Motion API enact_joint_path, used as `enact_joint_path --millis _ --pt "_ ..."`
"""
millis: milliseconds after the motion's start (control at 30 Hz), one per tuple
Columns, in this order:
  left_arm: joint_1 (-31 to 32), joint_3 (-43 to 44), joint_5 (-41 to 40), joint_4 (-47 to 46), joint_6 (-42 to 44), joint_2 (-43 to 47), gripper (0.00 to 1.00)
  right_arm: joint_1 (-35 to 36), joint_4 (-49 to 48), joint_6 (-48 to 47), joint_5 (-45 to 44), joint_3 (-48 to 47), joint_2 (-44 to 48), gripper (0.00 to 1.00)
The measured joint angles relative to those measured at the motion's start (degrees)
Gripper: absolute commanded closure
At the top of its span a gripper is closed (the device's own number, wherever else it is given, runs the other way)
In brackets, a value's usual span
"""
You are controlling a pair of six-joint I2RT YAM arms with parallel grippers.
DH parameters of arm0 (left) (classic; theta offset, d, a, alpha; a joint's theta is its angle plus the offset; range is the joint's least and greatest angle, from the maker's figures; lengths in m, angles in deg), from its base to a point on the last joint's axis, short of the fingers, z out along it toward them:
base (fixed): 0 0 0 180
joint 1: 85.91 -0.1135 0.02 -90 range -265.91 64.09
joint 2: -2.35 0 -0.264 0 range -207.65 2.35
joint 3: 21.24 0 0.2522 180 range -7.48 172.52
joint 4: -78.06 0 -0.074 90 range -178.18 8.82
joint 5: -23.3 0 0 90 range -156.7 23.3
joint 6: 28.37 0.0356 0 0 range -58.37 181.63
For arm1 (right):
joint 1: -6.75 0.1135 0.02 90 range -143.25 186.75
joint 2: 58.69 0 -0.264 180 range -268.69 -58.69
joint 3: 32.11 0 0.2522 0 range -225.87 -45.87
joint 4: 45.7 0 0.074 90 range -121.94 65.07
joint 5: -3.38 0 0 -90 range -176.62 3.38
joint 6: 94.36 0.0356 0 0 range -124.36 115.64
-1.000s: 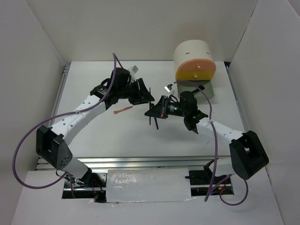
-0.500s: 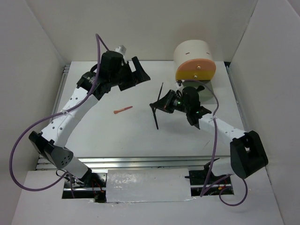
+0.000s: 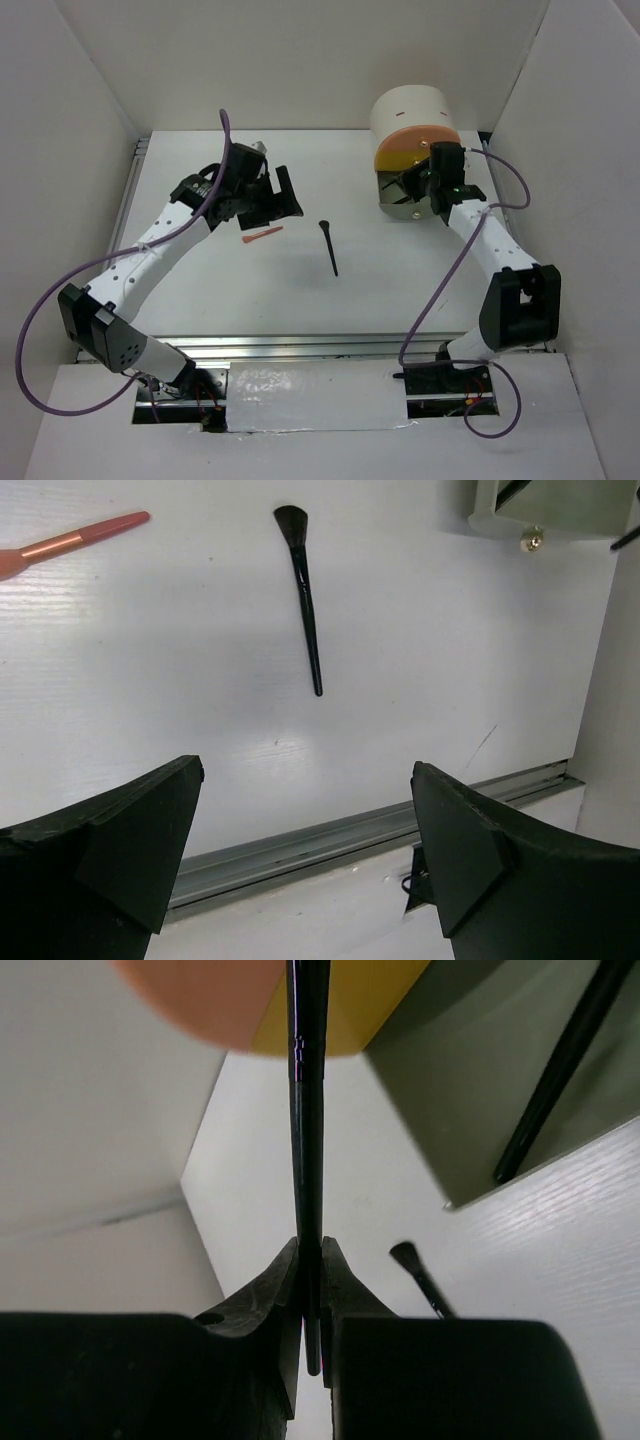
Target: Organize the makeup
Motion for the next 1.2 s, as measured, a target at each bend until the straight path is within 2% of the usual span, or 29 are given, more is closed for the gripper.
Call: enact_joint_path --millis 267,600,700,733,767,867,967,1200 --pt "-0.11 -2.03 0.15 0.7 1.27 4.9 0.01 -4.02 8.2 3.93 -4.81 -6.16 -9.22 0.96" --pt "-0.11 -6.67 0.17 1.42 2.43 7.26 0.01 -5.84 10.29 4.85 -4.11 -9.11 -15.45 0.82" --pt "-0.11 -7.69 0.17 1.4 2.43 7.52 0.01 -6.25 10.69 4.81 -3.85 -10.84 -17.55 0.75" --pt "-0.11 -7.98 0.17 1.36 2.45 7.65 0.01 -6.25 10.8 4.81 -3.65 -11.19 -18.05 0.7" --pt "-0.11 -8.2 0.17 1.4 2.45 7.78 0.01 -6.29 10.84 4.68 -3.34 -11.32 -18.25 0.55" --pt "-0.11 -8.35 0.17 1.6 2.51 8.02 0.01 -6.36 10.82 4.5 -2.51 -11.32 -18.29 0.46" --pt "-0.11 -8.35 0.17 1.57 2.54 8.09 0.01 -6.38 10.73 4.42 -1.7 -11.32 -18.29 0.4" --pt "-0.11 -10.91 0.17 -0.24 2.54 7.96 0.01 -6.36 10.58 3.72 0.15 -11.32 -17.57 0.38"
